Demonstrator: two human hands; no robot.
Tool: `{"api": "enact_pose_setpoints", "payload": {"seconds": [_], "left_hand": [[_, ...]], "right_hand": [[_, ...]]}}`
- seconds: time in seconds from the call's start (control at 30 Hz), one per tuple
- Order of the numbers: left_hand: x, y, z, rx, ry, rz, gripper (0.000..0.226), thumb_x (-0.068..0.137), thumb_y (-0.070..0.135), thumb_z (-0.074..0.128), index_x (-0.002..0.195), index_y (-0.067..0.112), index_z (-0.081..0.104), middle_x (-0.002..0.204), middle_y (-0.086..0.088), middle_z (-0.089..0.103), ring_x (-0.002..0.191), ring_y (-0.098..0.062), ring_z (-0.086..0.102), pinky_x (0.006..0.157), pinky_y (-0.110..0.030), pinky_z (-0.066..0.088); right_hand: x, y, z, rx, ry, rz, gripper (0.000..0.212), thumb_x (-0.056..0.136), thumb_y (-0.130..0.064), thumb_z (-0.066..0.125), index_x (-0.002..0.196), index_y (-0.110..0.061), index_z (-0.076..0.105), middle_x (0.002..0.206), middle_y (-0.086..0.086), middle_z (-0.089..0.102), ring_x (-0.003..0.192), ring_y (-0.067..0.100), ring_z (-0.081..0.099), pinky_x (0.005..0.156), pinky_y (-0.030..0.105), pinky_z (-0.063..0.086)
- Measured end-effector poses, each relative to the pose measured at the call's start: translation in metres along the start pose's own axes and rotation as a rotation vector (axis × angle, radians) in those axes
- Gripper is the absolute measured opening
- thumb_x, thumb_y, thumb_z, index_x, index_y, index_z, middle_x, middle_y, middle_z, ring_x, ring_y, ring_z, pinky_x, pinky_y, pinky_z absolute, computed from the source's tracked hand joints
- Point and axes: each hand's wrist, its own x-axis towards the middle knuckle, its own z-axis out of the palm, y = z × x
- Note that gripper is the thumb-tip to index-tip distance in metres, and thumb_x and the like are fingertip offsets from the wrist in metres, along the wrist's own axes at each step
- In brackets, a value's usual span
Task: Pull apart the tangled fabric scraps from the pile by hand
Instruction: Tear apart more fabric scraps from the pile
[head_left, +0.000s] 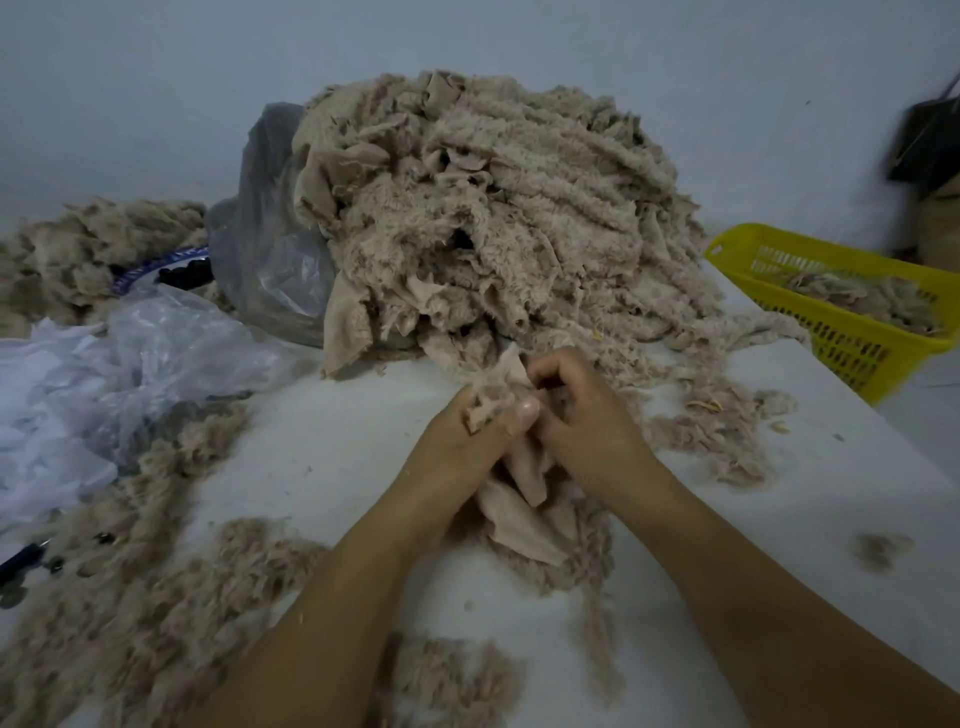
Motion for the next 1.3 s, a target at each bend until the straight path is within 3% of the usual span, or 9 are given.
{"api": "enact_pose_setpoints", "payload": {"seconds": [0.17,0.33,0.47,0.63,0.8,0.93,1.07,1.23,1.3], "left_hand": [[0.007,0.004,-0.009,-0.227,0.391,-0.064,0.024,0.085,0.036,0.067,0.067,0.024,0.056,0.068,-0.004,0.059,0.069,-0.017,0.059,0.068,-0.034,0.046],[0.007,0.012,-0.019,-0.749,0.352,-0.131,0.034,0.066,0.021,0.068,0.043,0.020,0.042,0.055,0.001,0.057,0.059,-0.011,0.062,0.058,-0.020,0.054],[0.009,0.013,-0.024,-1.027,0.312,-0.052,0.043,0.082,0.010,0.053,0.041,0.017,0.040,0.102,-0.015,0.076,0.091,-0.018,0.075,0.066,-0.030,0.061],[0.007,0.014,-0.040,-1.177,0.401,0.087,0.048,0.092,0.006,0.048,0.045,0.012,0.041,0.101,-0.020,0.074,0.097,-0.020,0.074,0.071,-0.030,0.062],[0.011,0.009,-0.054,-1.145,0.573,0.026,0.032,0.098,0.014,0.042,0.066,0.015,0.044,0.063,0.005,0.052,0.039,-0.002,0.039,0.041,-0.011,0.032],[0.010,0.008,-0.051,-0.943,0.625,0.027,0.033,0.101,0.018,0.041,0.068,0.018,0.039,0.060,0.005,0.047,0.036,-0.005,0.026,0.035,-0.016,0.021],[0.010,0.012,-0.043,-0.813,0.562,0.039,0.036,0.102,0.021,0.043,0.067,0.018,0.043,0.062,0.004,0.050,0.037,-0.005,0.026,0.034,-0.017,0.024],[0.007,0.012,-0.026,-1.125,0.201,0.021,0.031,0.092,0.022,0.051,0.062,0.014,0.050,0.061,0.003,0.044,0.038,-0.004,0.031,0.037,-0.014,0.026],[0.006,0.012,-0.024,-1.187,0.105,0.041,0.030,0.091,0.022,0.050,0.062,0.013,0.052,0.062,0.003,0.045,0.040,-0.005,0.034,0.040,-0.015,0.029]], "right_hand": [[-0.002,-0.003,0.004,-0.108,0.039,-0.058,0.016,0.095,-0.021,0.061,0.085,-0.018,0.049,0.088,-0.002,0.052,0.078,0.014,0.052,0.067,0.022,0.043],[-0.002,-0.002,-0.002,-0.099,0.095,0.002,0.014,0.100,-0.021,0.053,0.087,-0.022,0.056,0.091,-0.007,0.057,0.079,0.006,0.054,0.067,0.014,0.042],[-0.002,-0.004,0.000,-0.149,0.101,-0.025,0.012,0.099,-0.018,0.054,0.088,-0.020,0.060,0.087,-0.011,0.057,0.077,0.003,0.053,0.064,0.010,0.038],[-0.005,-0.006,0.003,-0.222,0.065,-0.066,0.024,0.099,-0.022,0.055,0.075,-0.018,0.054,0.070,-0.013,0.048,0.064,0.002,0.045,0.059,0.012,0.035],[-0.003,-0.005,-0.007,-0.203,0.175,-0.023,0.025,0.100,-0.024,0.050,0.082,-0.009,0.059,0.084,0.003,0.056,0.074,0.015,0.050,0.063,0.028,0.040],[-0.001,-0.005,-0.013,-0.322,0.269,-0.063,0.020,0.100,-0.015,0.050,0.085,-0.005,0.060,0.087,0.003,0.054,0.076,0.011,0.047,0.065,0.017,0.036],[0.000,-0.002,-0.012,-0.413,0.198,-0.077,0.014,0.099,-0.016,0.055,0.095,-0.005,0.063,0.100,0.004,0.052,0.080,0.005,0.044,0.074,0.009,0.036],[-0.003,-0.001,0.013,-0.441,-0.162,-0.078,0.068,0.085,-0.068,0.051,0.131,-0.019,0.055,0.121,-0.012,0.042,0.111,0.003,0.040,0.091,0.013,0.035],[-0.005,0.006,0.022,-0.587,-0.264,-0.180,0.057,0.088,-0.060,0.056,0.127,-0.019,0.060,0.124,-0.010,0.047,0.114,0.009,0.034,0.092,0.014,0.028]]}}
